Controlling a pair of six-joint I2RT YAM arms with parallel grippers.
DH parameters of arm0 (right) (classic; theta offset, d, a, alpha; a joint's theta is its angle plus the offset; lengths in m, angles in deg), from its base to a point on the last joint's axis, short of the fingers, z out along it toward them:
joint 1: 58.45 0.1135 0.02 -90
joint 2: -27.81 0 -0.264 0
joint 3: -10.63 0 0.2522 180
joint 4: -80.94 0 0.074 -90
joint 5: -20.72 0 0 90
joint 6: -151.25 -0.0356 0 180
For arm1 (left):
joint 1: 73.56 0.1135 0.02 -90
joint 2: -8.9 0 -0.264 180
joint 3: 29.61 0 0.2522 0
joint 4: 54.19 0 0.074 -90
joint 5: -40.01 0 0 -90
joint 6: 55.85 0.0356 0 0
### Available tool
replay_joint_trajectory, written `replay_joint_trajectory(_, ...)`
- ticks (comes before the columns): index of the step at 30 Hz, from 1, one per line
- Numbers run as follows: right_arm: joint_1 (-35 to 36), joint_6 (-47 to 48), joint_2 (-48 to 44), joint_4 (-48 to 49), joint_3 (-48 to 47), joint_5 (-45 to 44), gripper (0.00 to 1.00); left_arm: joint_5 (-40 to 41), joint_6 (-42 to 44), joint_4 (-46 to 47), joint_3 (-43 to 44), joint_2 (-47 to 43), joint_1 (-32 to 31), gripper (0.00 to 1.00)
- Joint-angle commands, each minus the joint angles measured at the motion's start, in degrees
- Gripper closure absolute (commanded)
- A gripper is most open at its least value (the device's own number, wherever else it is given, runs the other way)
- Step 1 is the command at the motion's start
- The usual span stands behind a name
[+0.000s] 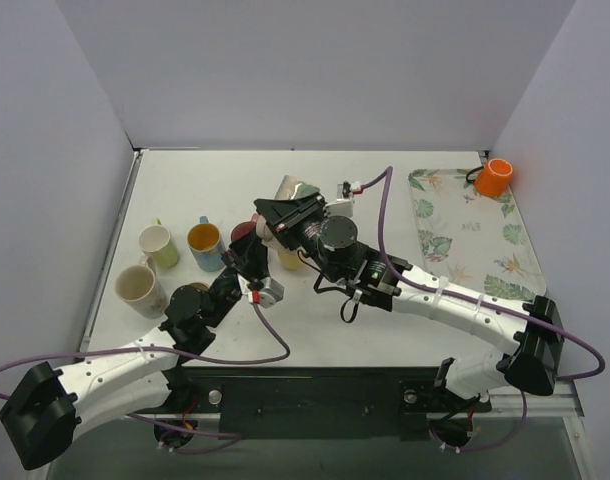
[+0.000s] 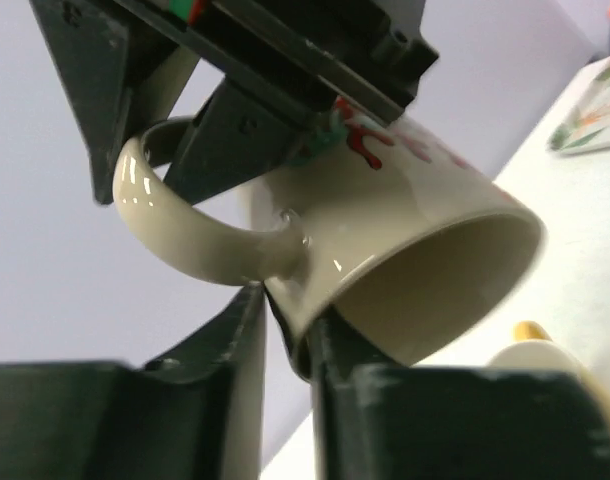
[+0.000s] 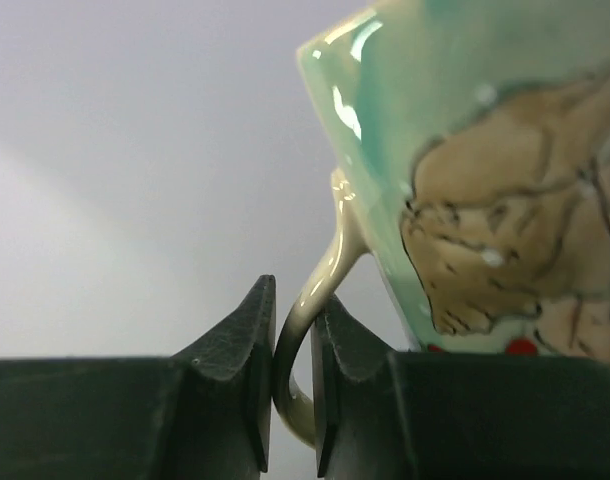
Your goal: Turn the mug right side up
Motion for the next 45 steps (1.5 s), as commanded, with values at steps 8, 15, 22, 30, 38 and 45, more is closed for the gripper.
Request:
replay_joint_trajectory(8,-5.39,0.34,-6.09,-3.86,3.76,3.31,0.88,10.74,-9.06,-23.98,12.33,-7.73,0.92,1.00)
replay_joint_trajectory(15,-8.38,13.35,-10.22,-26.42,0.52,0.77,0.48,1.88,-23.03,-69.47,30.44,-9.15,1.01,1.00)
replay_joint_trajectory(22,-10.14,23.82,-10.84,-42.63,-3.88,-0.99,0.37,-10.78,-25.94,-110.49,45.47,0.67,1.18,1.00)
replay_joint_trajectory(30,-11.98,27.17,-13.21,-44.66,-2.65,-5.48,0.37,-3.70,-24.37,-117.16,43.47,13.95,1.97,1.00)
replay_joint_trajectory(38,-14.79,28.83,-14.18,-45.19,-0.81,-4.86,0.37,-7.89,-18.92,-116.18,48.12,24.68,11.19,1.00)
replay_joint_trajectory(45,-25.42,31.21,-15.85,-47.11,1.65,-5.74,0.36,-8.85,-17.25,-115.22,52.34,34.69,14.80,0.99)
